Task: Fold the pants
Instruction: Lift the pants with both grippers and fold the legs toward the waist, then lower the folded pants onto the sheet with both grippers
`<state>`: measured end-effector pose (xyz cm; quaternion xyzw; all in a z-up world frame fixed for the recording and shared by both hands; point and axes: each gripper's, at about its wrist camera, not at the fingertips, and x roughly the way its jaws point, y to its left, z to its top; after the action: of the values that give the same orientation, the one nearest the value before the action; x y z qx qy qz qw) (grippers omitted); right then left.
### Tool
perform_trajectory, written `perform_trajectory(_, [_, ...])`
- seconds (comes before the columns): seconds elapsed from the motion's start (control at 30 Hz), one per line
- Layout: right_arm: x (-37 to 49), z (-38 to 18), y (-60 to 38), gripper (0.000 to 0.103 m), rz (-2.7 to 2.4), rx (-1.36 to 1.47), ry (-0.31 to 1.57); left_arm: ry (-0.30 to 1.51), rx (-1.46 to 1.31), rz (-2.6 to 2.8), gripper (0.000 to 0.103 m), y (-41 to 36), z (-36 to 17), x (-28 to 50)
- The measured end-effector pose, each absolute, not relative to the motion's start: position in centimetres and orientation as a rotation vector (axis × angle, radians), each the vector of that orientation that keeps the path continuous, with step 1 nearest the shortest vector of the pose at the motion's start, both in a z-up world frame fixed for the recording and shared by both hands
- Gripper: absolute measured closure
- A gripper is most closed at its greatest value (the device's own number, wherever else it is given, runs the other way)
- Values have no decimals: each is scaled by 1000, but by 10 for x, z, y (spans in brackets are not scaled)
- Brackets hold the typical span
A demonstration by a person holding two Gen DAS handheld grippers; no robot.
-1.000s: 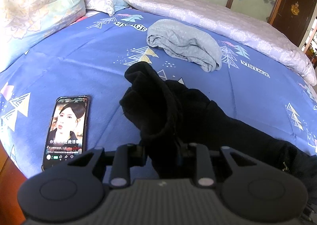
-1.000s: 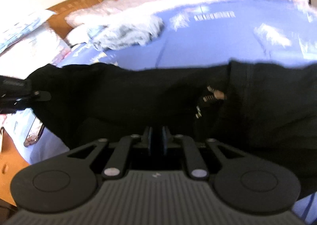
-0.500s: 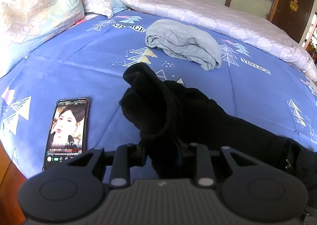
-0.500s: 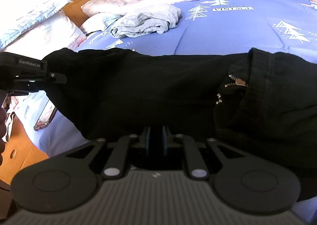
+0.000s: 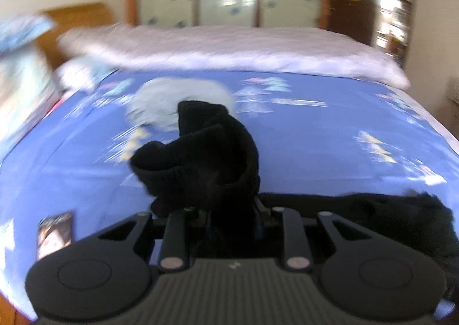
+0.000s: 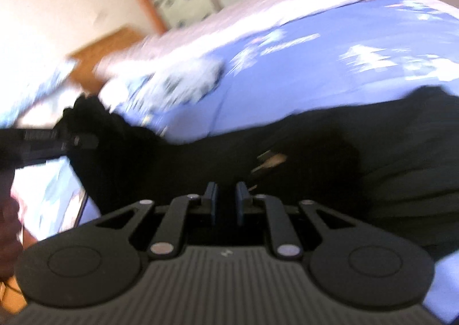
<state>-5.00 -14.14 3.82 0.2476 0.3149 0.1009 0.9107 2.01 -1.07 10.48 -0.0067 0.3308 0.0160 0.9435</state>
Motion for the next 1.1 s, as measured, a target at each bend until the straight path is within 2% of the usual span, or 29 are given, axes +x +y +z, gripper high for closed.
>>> perform_trajectory(0.17, [-72, 37, -215, 85, 36, 657, 583, 652, 109, -155, 80, -105, 105, 33])
perform_trajectory(0.23, [-80, 31, -239, 85, -24, 718, 569, 637, 184, -275, 71, -150, 100, 28])
perform_trajectory(0.3, [-86, 22, -255, 82, -57, 783, 572, 652, 267, -420, 44, -187, 89, 19])
perform_trajectory(0.37, [-88, 12, -267, 72, -71, 850, 588, 678, 332, -485, 45, -206, 76, 7])
perform_trajectory(0.4, [-88, 7, -271, 71, -70, 886, 597, 691, 356, -523, 45, -209, 71, 0])
perform_trajectory(0.57, [-90, 1, -273, 71, -43, 970, 593, 698, 289, -574, 44, -163, 78, -24])
perform_trajectory(0.67, [-95, 6, -272, 61, -14, 981, 552, 723, 172, -451, 38, -114, 83, -12])
perform_trajectory(0.8, [-93, 15, -269, 43, 39, 984, 505, 817, 7, -276, 38, -50, 70, 0])
perform_trajectory(0.87, [-85, 19, -264, 37, 54, 949, 505, 862, -68, -229, 38, -28, 60, 1])
perform_trajectory(1.1, [-31, 7, -241, 33, 60, 812, 670, 971, -169, -157, 38, 12, 30, -3])
